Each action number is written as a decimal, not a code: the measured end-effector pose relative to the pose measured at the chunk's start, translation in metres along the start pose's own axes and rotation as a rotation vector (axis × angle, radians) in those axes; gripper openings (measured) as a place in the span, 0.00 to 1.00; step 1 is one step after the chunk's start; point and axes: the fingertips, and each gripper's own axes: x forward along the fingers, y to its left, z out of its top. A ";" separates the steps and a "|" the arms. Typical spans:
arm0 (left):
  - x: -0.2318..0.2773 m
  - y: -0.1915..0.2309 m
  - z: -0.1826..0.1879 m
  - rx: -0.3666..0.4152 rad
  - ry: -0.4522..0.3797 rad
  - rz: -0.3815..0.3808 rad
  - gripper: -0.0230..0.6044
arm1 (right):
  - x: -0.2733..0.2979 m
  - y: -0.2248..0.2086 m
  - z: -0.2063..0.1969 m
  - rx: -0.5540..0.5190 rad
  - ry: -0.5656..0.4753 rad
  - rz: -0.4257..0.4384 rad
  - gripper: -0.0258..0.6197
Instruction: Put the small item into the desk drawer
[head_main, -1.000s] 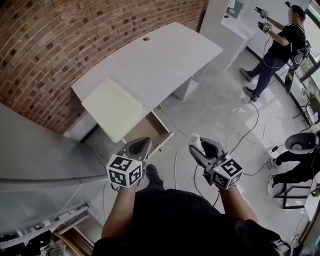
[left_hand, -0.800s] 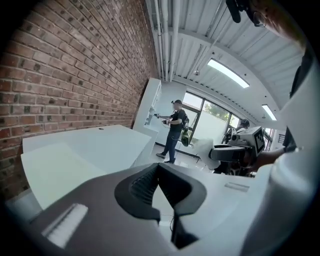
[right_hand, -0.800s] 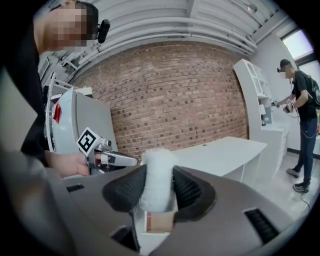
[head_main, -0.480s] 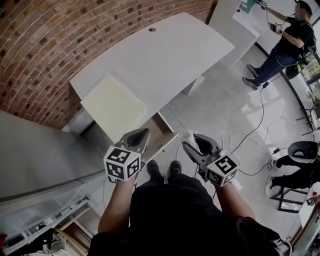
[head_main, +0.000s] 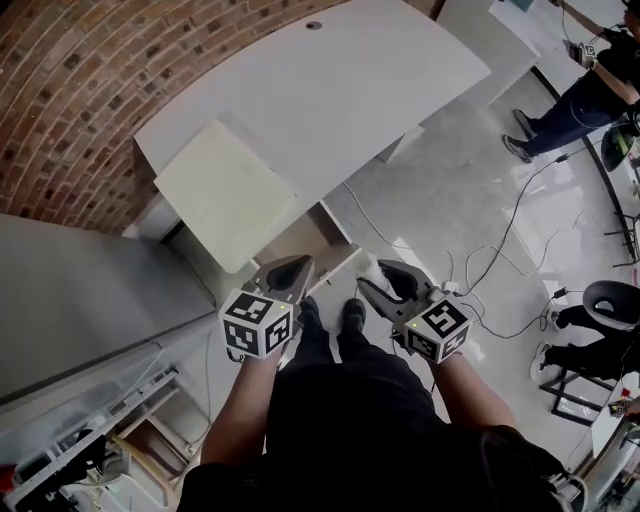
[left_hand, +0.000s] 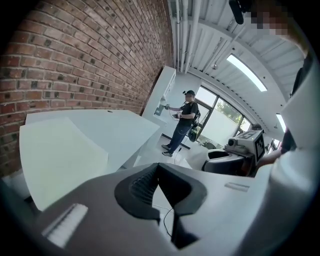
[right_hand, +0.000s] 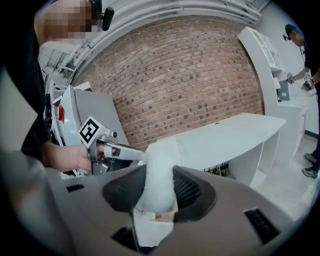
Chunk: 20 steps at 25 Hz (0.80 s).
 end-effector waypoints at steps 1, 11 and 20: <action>0.002 0.000 -0.003 -0.002 0.006 0.000 0.06 | 0.002 -0.001 -0.004 0.003 0.007 0.005 0.28; 0.021 0.005 -0.037 -0.041 0.060 -0.009 0.06 | 0.015 -0.013 -0.027 0.012 0.070 0.024 0.28; 0.054 0.008 -0.054 -0.045 0.078 -0.041 0.06 | 0.040 -0.041 -0.065 0.046 0.152 0.020 0.28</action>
